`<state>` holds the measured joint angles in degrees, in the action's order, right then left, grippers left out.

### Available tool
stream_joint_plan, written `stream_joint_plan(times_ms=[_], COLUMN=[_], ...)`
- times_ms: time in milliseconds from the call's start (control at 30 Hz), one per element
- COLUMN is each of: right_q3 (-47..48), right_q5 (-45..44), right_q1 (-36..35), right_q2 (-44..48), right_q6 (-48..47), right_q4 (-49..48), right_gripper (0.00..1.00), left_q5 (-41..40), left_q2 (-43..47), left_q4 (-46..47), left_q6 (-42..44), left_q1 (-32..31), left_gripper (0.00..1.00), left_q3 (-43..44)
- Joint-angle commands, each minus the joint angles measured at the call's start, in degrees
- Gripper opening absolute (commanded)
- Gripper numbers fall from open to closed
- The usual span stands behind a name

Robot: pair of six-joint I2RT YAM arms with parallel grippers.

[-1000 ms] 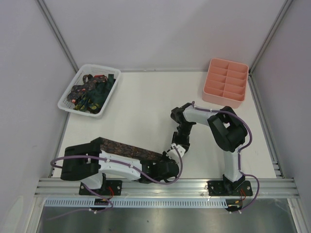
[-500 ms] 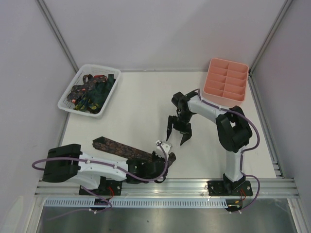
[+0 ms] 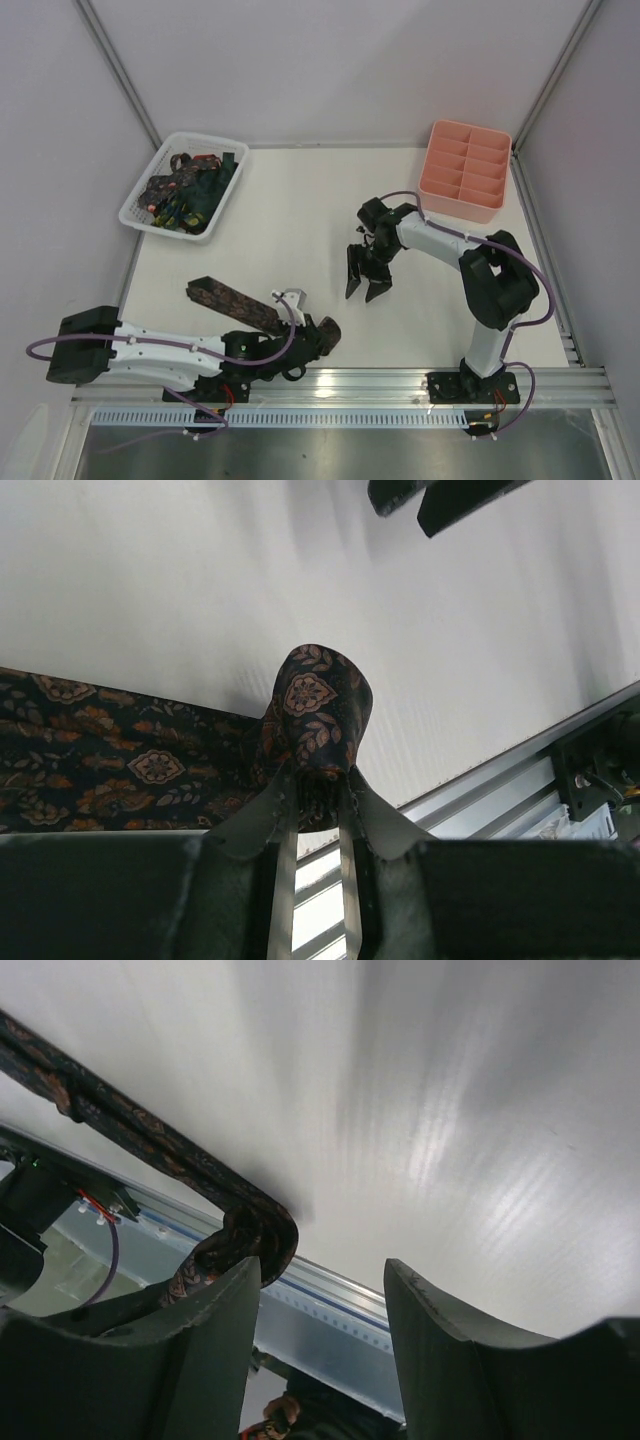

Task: Roll the ties
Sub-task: Roll the tie

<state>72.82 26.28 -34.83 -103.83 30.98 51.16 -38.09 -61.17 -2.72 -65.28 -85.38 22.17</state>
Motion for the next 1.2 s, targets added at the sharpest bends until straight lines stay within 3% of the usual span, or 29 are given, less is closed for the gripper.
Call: stream_joint_plan(times_ms=[0, 167, 333, 433, 500, 533, 600, 733, 800, 867, 1000, 1167], right_q3=[-0.57, -1.10, -3.37, -6.36, -9.44, -10.06, -10.85, -12.00, -12.17, -12.70, -14.19, -16.82], right_q5=[3.68, 8.25, 13.44, 16.50, 18.01, 18.71, 19.77, 20.04, 18.81, 18.63, 21.70, 22.58], right_q1=[-1.55, -2.79, -5.42, -5.69, -5.69, -5.69, -5.95, -7.27, -7.45, -7.45, -7.62, -7.97], right_q2=[0.57, 1.26, 2.40, 4.33, 5.30, 5.57, 5.31, 5.04, 4.78, 4.87, 5.39, 7.50], right_q6=[-2.59, -2.59, -2.16, 0.30, 2.15, 1.98, 0.66, 0.31, 1.09, 1.62, 2.42, 1.62], right_q4=[-5.71, -9.23, -13.88, -19.06, -23.99, -24.78, -25.84, -27.95, -27.78, -28.47, -31.73, -34.71], right_gripper=[0.57, 0.46, 0.35, 0.34, 0.38, 0.49, 0.59, 0.59, 0.53, 0.54, 0.65, 0.68], left_q5=[-3.04, -4.54, -5.51, -5.68, -5.51, -5.42, -5.16, -4.89, -5.24, -5.94, -6.21, -5.33], left_q2=[2.98, 4.39, 4.91, 5.71, 6.41, 6.50, 6.85, 8.07, 9.57, 11.50, 14.84, 18.01], left_q4=[-0.79, -2.64, -11.93, -16.07, -17.22, -19.14, -19.52, -20.13, -18.64, -16.10, -12.05, -5.73], left_q6=[-7.04, -11.36, -19.09, -22.87, -24.98, -26.12, -26.66, -27.54, -25.87, -22.38, -17.35, -12.16], left_q1=[0.04, -1.45, -1.71, -1.89, -1.89, -1.89, -1.98, -1.98, -1.98, -1.98, -1.98, -1.98], left_gripper=[0.00, 0.00, 0.00, 0.01, 0.00, 0.00, 0.00, 0.01, 0.00, 0.00, 0.00, 0.00], left_q3=[-1.43, -2.92, -2.22, -1.96, -2.31, -2.31, -2.57, -3.10, -4.06, -4.42, -4.94, -7.32])
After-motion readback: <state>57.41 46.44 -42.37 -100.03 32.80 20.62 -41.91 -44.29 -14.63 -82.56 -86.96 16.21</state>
